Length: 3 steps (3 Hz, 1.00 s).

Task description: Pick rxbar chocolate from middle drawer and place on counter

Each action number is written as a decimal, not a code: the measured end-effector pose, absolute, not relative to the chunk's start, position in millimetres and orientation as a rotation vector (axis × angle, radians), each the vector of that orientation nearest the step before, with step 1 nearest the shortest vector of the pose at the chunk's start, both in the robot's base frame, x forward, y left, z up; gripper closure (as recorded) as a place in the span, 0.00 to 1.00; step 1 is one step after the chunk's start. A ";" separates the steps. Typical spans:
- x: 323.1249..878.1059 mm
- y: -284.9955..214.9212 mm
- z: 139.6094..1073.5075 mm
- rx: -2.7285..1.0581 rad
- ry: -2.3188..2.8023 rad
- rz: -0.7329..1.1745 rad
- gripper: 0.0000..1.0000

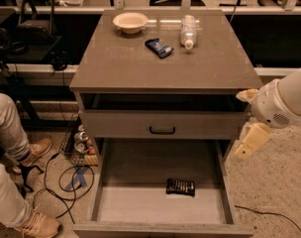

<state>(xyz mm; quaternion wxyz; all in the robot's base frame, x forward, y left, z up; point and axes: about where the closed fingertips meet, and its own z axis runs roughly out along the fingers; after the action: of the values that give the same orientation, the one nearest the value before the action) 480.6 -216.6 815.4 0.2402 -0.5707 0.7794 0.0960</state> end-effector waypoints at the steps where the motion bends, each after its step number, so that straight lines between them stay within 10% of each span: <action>1: 479.9 -217.5 801.9 -1.555 2.126 0.303 0.00; 3: 476.5 -206.0 682.7 -1.548 2.143 0.510 0.00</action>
Offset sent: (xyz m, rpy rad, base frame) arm 0.0010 0.0018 -0.1551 0.1217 0.1501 0.0543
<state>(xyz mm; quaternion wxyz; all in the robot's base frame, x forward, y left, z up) 476.5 -206.0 682.7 0.2230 -0.5604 0.7759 0.1846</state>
